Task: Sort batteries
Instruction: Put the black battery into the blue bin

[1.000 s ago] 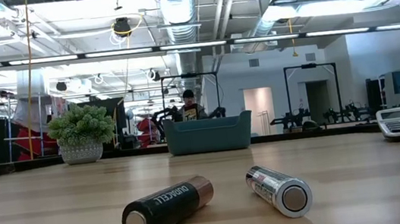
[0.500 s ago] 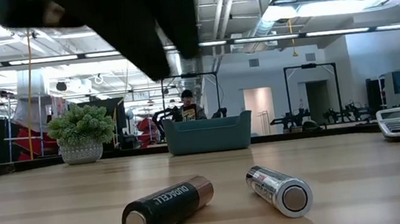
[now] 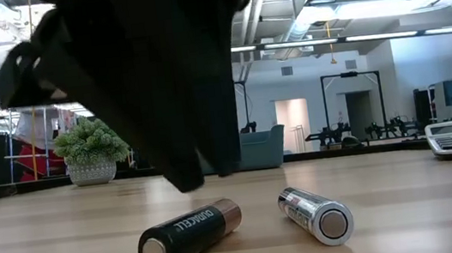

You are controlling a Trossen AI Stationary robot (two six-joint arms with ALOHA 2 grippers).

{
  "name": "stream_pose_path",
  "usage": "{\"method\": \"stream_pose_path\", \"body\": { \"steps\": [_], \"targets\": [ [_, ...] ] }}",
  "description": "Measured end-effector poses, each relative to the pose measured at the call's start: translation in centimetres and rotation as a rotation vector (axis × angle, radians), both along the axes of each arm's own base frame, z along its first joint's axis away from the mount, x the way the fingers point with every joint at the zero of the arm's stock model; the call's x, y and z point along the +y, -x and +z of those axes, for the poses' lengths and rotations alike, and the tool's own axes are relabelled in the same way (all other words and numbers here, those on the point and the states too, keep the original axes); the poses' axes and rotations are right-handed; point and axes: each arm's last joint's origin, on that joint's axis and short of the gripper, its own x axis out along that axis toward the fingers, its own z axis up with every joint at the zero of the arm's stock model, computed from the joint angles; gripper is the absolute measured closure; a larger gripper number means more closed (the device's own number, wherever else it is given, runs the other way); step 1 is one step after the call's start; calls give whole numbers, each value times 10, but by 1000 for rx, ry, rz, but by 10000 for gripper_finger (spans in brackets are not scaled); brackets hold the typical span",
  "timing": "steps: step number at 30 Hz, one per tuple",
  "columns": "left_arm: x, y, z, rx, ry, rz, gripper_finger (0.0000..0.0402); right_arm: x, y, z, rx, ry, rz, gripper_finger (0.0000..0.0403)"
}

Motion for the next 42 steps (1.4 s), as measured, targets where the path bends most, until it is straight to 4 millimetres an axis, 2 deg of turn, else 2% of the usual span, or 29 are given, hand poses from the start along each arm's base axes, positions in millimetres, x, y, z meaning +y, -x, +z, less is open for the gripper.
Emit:
{"method": "stream_pose_path", "body": {
  "steps": [17, 20, 23, 26, 30, 32, 36, 42],
  "targets": [
    [9, 12, -37, 36, 2, 47, 319, 0, 0, 0, -2, 19, 17, 281],
    [11, 16, -43, 70, -7, 38, 333, 0, 0, 0, -2, 19, 17, 281],
    [11, 18, -46, 88, -5, 4, 365, 0, 0, 0, -2, 19, 17, 281],
    [11, 18, -41, 82, -8, -30, 366, 0, 0, 0, -2, 19, 17, 281],
    [17, 20, -21, 48, -38, -66, 366, 0, 0, 0, -2, 20, 17, 281],
    [24, 23, -5, 29, -59, -83, 366, 0, 0, 0, -2, 20, 17, 281],
    [44, 31, 53, -80, -82, -102, 366, 0, 0, 0, -3, 19, 16, 281],
    [79, 56, 117, -175, -219, -169, 366, 4, -6, -5, -10, 48, -5, 281]
  ]
}}
